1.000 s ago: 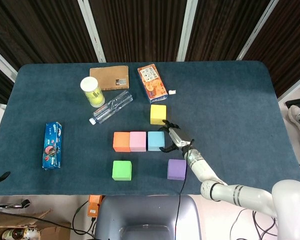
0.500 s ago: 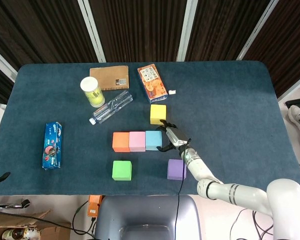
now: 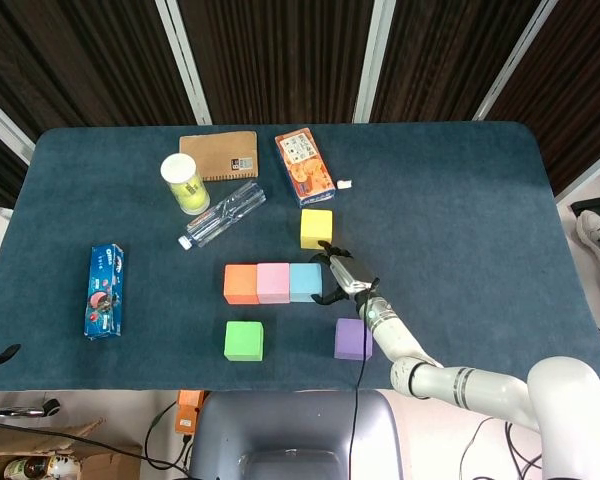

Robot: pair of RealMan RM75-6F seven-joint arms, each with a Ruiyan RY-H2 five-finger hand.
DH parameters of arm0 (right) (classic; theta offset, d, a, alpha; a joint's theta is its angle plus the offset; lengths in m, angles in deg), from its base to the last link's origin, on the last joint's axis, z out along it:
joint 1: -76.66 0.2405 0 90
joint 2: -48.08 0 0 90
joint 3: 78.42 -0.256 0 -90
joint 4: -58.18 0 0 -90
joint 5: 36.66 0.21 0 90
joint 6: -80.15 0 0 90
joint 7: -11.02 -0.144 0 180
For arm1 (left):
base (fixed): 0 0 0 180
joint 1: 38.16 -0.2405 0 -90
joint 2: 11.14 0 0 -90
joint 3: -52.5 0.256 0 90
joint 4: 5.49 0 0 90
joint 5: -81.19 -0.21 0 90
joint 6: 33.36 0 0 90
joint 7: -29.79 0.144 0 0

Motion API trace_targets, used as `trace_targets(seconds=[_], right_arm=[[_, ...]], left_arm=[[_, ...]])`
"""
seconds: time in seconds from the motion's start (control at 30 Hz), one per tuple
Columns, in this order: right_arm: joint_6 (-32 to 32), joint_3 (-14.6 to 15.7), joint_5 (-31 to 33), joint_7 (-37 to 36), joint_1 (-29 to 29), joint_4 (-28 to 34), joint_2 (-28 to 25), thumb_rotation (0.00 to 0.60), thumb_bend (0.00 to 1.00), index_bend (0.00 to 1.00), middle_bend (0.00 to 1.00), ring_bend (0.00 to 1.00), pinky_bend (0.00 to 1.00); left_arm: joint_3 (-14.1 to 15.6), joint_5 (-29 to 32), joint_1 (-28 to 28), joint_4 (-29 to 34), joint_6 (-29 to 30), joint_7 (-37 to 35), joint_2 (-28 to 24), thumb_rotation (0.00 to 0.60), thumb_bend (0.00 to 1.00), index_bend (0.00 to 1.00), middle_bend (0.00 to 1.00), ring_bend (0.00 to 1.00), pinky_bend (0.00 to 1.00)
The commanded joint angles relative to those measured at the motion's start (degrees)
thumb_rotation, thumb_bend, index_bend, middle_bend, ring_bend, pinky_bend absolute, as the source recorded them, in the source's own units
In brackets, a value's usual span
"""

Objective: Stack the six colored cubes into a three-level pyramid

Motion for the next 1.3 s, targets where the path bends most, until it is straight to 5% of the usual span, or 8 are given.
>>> trace_targets(seconds=[0.03,0.43,0.8,1.3], right_arm=[[0.1,0.1,0.0,0.0,0.0,-0.1,0.0,0.600,0.21,0.47,0.00,0.00,0.00],[0.9,0.3,-0.8,-0.4,-0.3,0.7,-1.0,0.600,0.21,0.17,0.00,0.00,0.00],[-0.5,1.4,-4.0,-0.4,-1.8,4.9,-4.4,0.600,0.21,0.08,0.00,0.00,0.00],[-4.6,2.5,-12.6,-4.8,-9.6,18.8,-21.1,0.600,0.22,0.12,0.00,0.00,0.00]], left_arm=[[0.0,0.0,0.0,0.0,0.1,0.0,0.0,0.600,0.03,0.10,0.03,0.00,0.08],[0.0,0.1,0.0,0.0,-0.1,-0.1,0.0,0.600,0.03,0.10,0.03,0.00,0.08],[-0.1,0.2,-0.2,0.3,0.3,0.0,-0.3,0.600,0.03,0.10,0.03,0.00,0.08],[-0.5,0.4,-0.6,1.8,1.1,0.1,-1.5,0.600,0.03,0.10,0.03,0.00,0.08]])
